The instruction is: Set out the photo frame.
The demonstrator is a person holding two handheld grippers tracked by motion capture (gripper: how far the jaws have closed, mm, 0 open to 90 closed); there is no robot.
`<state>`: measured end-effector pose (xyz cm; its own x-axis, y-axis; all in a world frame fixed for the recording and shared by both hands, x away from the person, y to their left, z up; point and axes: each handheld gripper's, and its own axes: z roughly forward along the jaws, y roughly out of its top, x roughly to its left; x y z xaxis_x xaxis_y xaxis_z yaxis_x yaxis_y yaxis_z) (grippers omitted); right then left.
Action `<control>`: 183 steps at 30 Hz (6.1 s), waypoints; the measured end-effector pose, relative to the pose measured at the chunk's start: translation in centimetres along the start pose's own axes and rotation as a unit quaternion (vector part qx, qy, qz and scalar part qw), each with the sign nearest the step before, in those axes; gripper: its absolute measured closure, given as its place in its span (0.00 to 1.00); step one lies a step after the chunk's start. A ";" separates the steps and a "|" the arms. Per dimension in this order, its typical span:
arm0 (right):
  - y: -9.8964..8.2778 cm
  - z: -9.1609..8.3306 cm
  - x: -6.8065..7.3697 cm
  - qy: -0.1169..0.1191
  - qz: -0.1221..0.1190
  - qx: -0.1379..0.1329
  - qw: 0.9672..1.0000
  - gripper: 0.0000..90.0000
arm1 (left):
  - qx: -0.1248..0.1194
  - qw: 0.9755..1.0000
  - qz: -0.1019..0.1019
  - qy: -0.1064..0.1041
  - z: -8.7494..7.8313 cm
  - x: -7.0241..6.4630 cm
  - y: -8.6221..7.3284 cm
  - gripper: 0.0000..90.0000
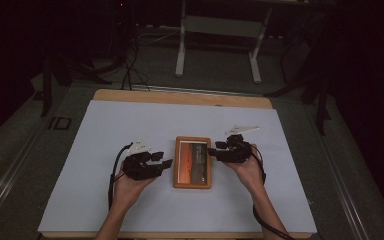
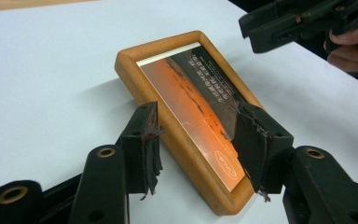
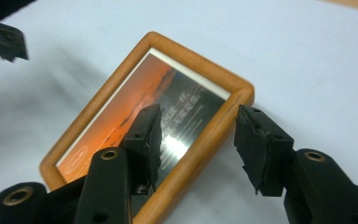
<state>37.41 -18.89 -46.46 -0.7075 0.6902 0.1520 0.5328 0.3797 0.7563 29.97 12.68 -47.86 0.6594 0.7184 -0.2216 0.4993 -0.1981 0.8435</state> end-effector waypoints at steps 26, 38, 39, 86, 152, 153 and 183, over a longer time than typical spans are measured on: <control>1.3 3.3 0.5 -0.075 -0.048 -0.032 0.996 1.00 | -0.007 0.999 0.014 0.038 -0.7 -0.6 -0.3 0.55; 1.4 4.6 0.6 -0.085 -0.056 -0.012 0.995 1.00 | -0.016 0.999 0.016 0.040 -1.6 -0.6 0.2 0.56; 1.4 4.7 0.6 -0.085 -0.055 -0.011 0.995 1.00 | -0.016 0.999 0.015 0.040 -1.6 -0.6 0.2 0.55; -1.1 5.7 -3.1 -0.089 0.025 0.009 0.996 1.00 | -0.005 1.000 -0.026 0.003 -0.5 -1.5 0.2 0.52; -0.9 0.9 -3.4 -0.082 0.002 -0.043 0.996 1.00 | 0.075 0.990 -0.111 -0.040 7.6 -5.7 1.2 0.65; -0.9 0.5 -3.4 -0.083 -0.001 -0.045 0.996 1.00 | 0.074 0.990 -0.110 -0.041 7.7 -5.8 1.2 0.66; -0.5 -6.3 -1.2 -0.065 -0.070 -0.110 0.989 0.98 | 0.078 0.995 0.025 -0.058 8.1 -8.5 3.9 0.77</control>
<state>35.10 -23.78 -42.98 -0.6942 0.7189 -0.0359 0.3098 0.3435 0.8866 30.87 0.39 -46.66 0.7420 0.6244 -0.2439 0.5388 -0.3389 0.7713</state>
